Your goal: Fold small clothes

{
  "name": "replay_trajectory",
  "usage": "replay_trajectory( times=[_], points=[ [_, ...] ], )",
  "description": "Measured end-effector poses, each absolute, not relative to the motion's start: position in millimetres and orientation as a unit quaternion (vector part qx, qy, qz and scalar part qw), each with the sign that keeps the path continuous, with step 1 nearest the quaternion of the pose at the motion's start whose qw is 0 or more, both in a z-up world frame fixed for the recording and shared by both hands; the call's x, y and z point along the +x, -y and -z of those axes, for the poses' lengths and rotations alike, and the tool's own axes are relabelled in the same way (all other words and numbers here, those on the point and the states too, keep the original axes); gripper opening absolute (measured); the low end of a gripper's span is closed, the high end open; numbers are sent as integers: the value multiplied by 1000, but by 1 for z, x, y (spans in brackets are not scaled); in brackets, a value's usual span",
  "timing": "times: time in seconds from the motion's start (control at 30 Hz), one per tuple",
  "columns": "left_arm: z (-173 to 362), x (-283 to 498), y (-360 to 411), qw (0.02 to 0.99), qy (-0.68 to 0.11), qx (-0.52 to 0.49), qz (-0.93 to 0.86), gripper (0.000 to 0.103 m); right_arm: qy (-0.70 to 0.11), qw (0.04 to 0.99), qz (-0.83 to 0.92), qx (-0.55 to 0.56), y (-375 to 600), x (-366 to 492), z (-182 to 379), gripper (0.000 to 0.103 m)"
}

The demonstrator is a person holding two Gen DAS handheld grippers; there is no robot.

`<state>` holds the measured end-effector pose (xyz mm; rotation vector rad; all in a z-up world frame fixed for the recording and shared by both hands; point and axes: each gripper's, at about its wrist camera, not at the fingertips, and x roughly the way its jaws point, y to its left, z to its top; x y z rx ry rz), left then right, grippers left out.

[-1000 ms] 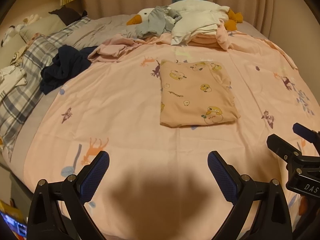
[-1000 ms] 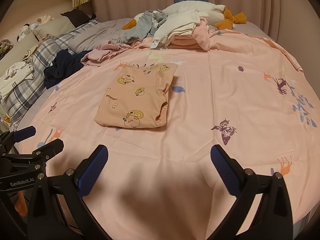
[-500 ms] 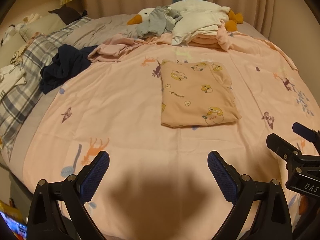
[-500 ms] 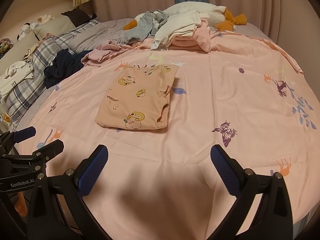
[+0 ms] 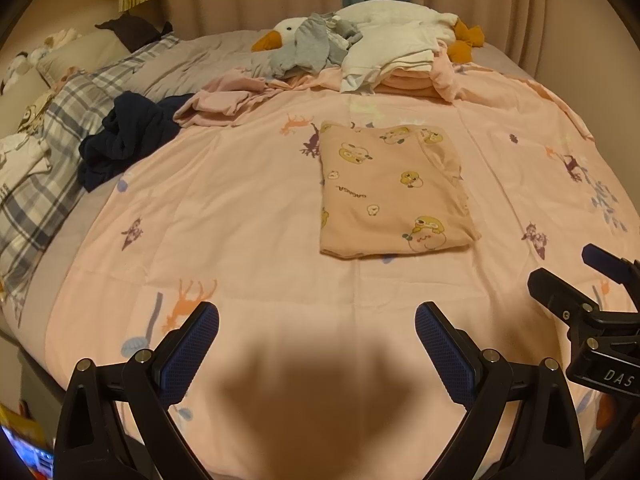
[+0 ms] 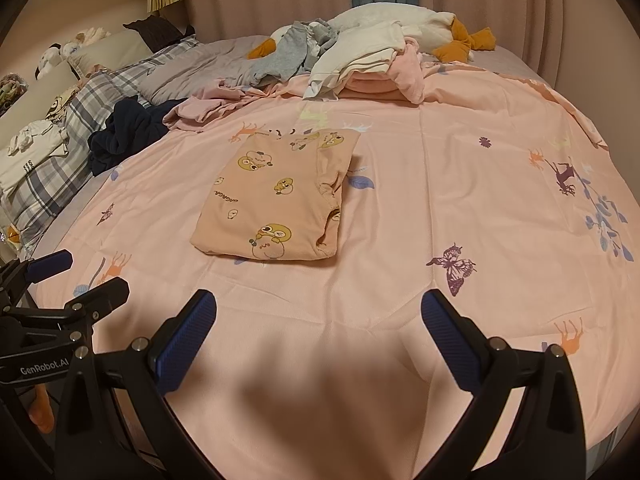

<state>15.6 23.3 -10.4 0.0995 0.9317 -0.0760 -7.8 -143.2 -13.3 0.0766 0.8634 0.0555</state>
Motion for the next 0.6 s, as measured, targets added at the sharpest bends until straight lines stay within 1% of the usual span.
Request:
replay_trajectory(
  times=[0.6],
  points=[
    [10,19,-24,891,-450,45,33,98,-420,906,-27,39,143,-5,13,103]
  ],
)
